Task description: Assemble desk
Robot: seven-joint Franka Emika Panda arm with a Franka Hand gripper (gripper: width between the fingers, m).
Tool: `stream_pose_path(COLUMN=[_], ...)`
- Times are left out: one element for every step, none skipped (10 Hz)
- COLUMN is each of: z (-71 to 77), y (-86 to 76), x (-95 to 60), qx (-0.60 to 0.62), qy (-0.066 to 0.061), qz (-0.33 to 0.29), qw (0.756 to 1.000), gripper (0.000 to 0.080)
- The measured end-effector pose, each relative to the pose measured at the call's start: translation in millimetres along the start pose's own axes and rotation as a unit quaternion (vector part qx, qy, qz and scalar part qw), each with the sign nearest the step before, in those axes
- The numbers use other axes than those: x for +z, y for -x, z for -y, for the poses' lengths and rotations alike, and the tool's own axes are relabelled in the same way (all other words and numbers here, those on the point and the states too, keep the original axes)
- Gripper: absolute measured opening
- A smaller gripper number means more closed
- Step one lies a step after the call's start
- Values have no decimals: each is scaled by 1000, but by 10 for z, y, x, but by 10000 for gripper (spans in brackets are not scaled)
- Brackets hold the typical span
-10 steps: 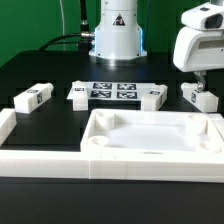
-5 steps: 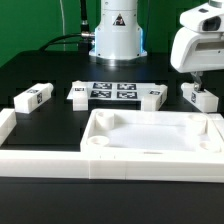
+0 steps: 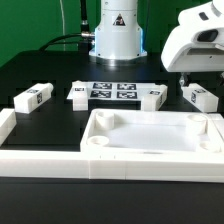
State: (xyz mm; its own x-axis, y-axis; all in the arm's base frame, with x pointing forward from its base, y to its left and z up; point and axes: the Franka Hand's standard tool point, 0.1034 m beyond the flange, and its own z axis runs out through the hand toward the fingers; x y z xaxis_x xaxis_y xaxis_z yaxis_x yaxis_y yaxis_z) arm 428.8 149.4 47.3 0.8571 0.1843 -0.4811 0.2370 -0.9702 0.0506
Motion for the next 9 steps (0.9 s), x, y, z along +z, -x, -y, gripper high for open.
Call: stream_pose_path(z=[0,25,27,46,74,68,66,66,71], y=[23,-41,-119,-97,-129,-158,-166,-166,-173], x=[15,12,16,36,31,49,49,53,57], qx=[2,-3,-16,-18,-22,-21,-21,-21,-21], qy=[1,-5,-7,-14,-13,-13,-13,-13,-13], qz=[39,65,77,111,141,153,151,152,152], qw=[999,998,997,994,990,988,988,988,988], gripper=[648,648,648,648,648,648,648,648,648])
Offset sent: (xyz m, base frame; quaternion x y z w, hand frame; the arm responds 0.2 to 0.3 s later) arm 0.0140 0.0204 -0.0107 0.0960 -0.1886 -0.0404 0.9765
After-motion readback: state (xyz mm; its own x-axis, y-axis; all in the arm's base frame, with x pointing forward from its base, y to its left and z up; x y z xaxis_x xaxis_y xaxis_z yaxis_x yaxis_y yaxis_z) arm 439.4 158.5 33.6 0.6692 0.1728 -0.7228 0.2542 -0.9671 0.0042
